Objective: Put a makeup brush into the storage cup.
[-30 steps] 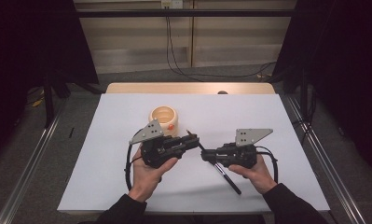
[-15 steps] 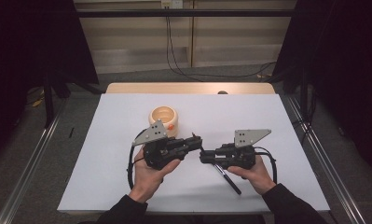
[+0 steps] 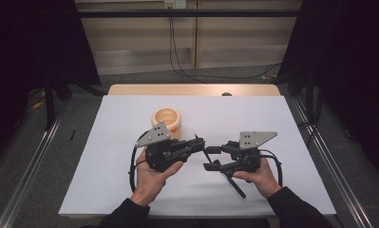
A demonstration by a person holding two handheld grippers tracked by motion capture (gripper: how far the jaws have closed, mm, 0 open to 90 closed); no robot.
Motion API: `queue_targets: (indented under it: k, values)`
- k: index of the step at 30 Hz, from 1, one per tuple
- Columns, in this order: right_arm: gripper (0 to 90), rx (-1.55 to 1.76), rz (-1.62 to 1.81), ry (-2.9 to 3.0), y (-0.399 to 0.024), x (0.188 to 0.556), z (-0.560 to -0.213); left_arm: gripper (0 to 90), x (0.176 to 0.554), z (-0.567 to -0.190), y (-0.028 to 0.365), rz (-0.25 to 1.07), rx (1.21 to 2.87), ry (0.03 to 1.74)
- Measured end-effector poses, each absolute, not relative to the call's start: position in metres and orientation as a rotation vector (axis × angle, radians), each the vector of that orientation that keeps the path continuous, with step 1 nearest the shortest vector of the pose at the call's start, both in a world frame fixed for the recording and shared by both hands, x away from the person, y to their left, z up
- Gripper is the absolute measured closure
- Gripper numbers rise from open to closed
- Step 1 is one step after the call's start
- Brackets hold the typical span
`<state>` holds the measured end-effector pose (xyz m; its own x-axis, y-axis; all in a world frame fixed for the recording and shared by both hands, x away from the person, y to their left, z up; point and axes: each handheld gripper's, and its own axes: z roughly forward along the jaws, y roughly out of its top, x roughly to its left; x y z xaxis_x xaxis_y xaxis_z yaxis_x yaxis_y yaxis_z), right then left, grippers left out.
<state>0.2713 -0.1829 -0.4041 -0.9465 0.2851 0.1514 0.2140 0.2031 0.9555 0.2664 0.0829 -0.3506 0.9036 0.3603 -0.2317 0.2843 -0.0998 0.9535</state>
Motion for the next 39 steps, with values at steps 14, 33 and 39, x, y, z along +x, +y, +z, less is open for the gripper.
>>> queue_targets:
  k: [14, 33, 39]
  values:
    - [7.2, 0.565, 1.898, 2.354, -0.184, 0.273, -0.403, 84.1, 0.267, -0.351, 0.085, 0.085, 1.7, 0.512]
    - [0.3, 0.625, 1.826, 2.309, -0.191, 0.272, -0.403, 84.1, 0.269, -0.351, 0.097, 0.102, 1.711, 0.55]
    - [0.7, 0.661, 1.759, 2.223, -0.205, 0.264, -0.401, 84.1, 0.269, -0.353, 0.103, 0.116, 1.712, 0.578]
